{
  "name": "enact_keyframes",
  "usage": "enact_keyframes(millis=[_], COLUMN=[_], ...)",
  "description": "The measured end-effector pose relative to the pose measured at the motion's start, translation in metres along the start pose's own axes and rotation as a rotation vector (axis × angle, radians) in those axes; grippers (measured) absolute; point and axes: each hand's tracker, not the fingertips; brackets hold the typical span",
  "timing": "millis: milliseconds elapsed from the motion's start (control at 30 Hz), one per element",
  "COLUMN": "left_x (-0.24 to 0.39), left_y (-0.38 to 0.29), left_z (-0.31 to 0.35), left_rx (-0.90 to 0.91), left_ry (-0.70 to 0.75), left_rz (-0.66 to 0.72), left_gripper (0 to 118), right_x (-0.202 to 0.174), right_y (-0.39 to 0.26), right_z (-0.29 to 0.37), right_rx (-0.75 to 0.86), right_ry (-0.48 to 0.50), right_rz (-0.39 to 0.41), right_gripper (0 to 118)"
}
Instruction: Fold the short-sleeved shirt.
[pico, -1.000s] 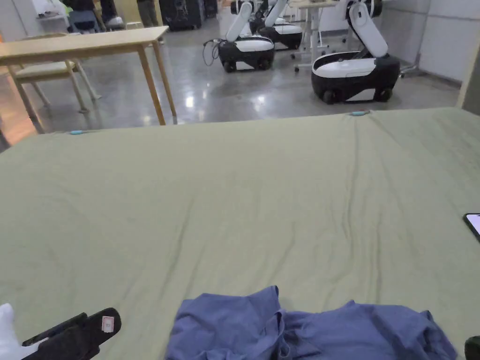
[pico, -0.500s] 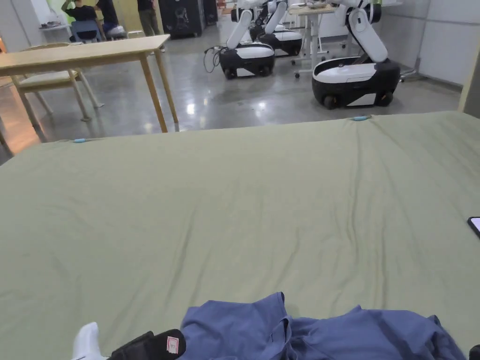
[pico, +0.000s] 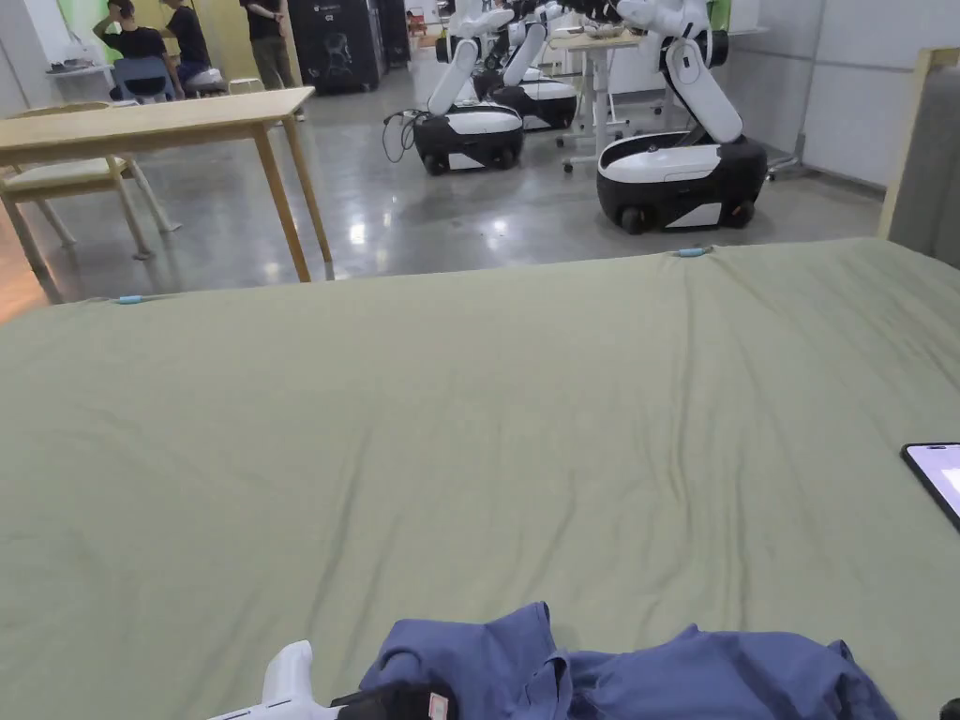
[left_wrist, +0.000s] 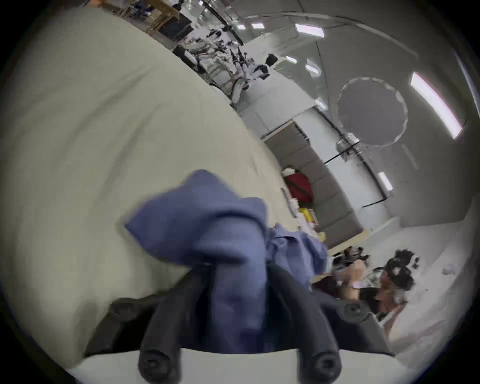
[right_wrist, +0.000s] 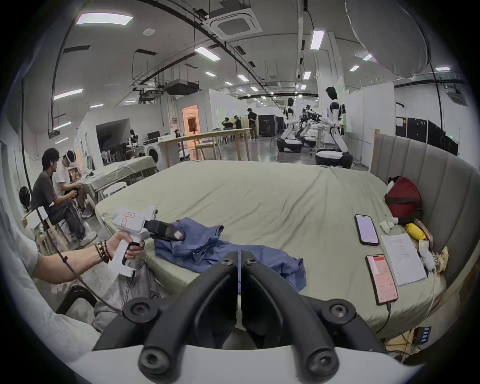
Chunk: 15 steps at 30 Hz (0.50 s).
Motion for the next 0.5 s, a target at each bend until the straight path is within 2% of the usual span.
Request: enact_keyframes(millis=[67, 200, 367, 500], left_x=[0.0, -0.006, -0.027, -0.054], left_y=[-0.003, -0.002, 0.013, 0.024], left_z=[0.001, 0.017, 0.078, 0.138], left_rx=[0.002, 0.048, 0.156, 0.212], left_ry=[0.036, 0.019, 0.079, 0.185], left_rz=[-0.043, 0.008, 0.037, 0.084], left_gripper=[20, 20, 19, 19], right_x=[0.0, 0.002, 0.005, 0.007], right_y=[-0.001, -0.003, -0.004, -0.005], right_z=[0.0, 0.0, 0.001, -0.002], right_rx=[-0.005, -0.008, 0.0, 0.005], right_ry=[-0.002, -0.01, -0.011, -0.001], right_rz=[0.001, -0.007, -0.019, -0.025], right_gripper=[3, 3, 3, 3])
